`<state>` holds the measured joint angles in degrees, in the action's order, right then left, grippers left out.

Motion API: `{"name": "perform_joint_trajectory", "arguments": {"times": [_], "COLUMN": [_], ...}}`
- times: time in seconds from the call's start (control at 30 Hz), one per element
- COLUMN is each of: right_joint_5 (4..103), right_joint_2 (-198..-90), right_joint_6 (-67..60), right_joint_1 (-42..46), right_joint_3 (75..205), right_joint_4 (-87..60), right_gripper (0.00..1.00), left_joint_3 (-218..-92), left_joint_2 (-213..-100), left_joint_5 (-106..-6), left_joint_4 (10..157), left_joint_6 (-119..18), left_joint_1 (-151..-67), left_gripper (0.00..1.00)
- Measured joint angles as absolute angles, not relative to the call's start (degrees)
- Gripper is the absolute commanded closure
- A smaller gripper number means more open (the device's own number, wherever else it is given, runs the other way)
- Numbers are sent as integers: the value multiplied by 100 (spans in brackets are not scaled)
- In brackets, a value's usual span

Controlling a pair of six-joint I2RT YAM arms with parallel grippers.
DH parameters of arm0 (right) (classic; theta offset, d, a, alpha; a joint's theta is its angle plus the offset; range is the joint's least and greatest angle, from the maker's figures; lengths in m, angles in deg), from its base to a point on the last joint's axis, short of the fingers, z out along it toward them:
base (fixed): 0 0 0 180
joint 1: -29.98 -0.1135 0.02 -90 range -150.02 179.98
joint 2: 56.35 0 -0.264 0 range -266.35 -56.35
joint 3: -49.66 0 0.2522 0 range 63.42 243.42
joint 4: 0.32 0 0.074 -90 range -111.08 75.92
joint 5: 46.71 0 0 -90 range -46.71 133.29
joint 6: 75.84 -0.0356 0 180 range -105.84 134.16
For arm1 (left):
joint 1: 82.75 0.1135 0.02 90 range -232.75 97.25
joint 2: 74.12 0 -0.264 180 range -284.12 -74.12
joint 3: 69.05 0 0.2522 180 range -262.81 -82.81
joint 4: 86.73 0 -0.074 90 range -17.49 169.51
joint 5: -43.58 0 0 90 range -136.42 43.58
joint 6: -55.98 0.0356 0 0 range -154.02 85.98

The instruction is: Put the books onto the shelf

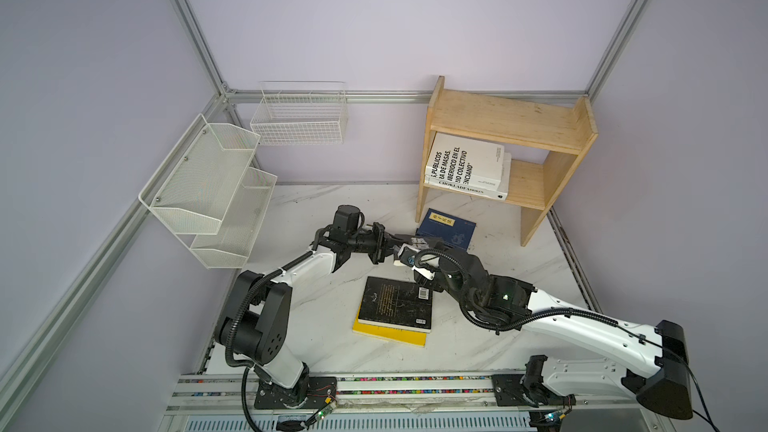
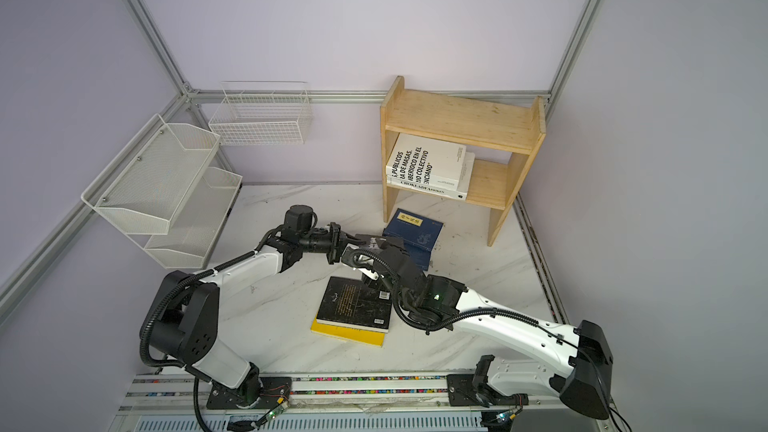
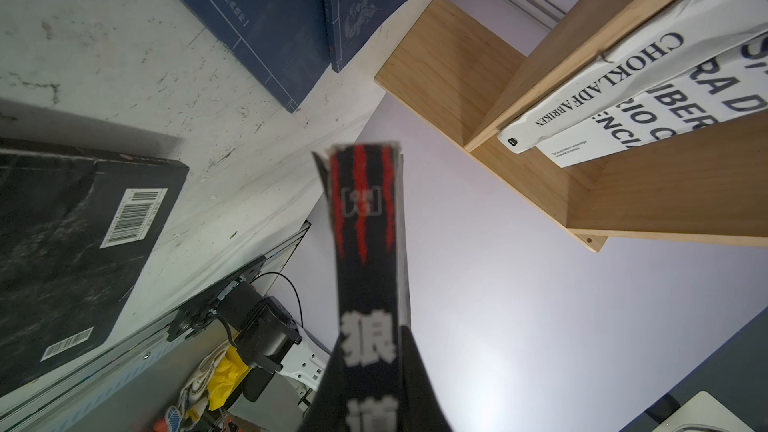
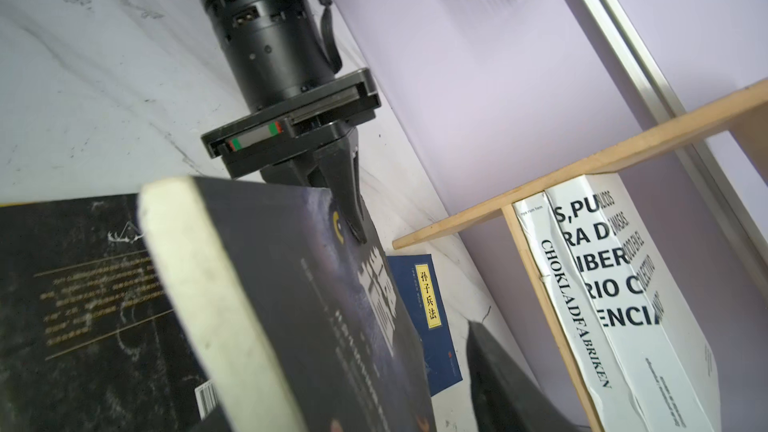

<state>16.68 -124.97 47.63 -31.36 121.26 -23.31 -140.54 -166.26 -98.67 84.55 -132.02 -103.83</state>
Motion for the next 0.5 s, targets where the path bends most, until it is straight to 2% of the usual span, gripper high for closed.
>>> {"name": "perform_joint_trajectory", "arguments": {"times": [0.2,0.27,0.5], "right_joint_5": [1410,1550,3149], "right_joint_2": [-12523,-12493,-12187], "right_joint_6": [3349,2825,643], "right_joint_1": [-3060,-2935,-1224], "right_joint_3": [12150,12205,12585], "right_joint_4": [-2290,-2307,-1887], "right_gripper": [13,12,12], "left_joint_3": [-14054,-14074,-14505], "left_joint_2": [-16578,-16499,-16073], "left_joint_5": [-9358,-9048,-7762], "left_joint_4": [8835,8840,8892], "left_joint_6": [-13139,-13010,-12140], "left_joint_1": [-10180,-10055,-9891], "left_gripper": [100,100,100]}}
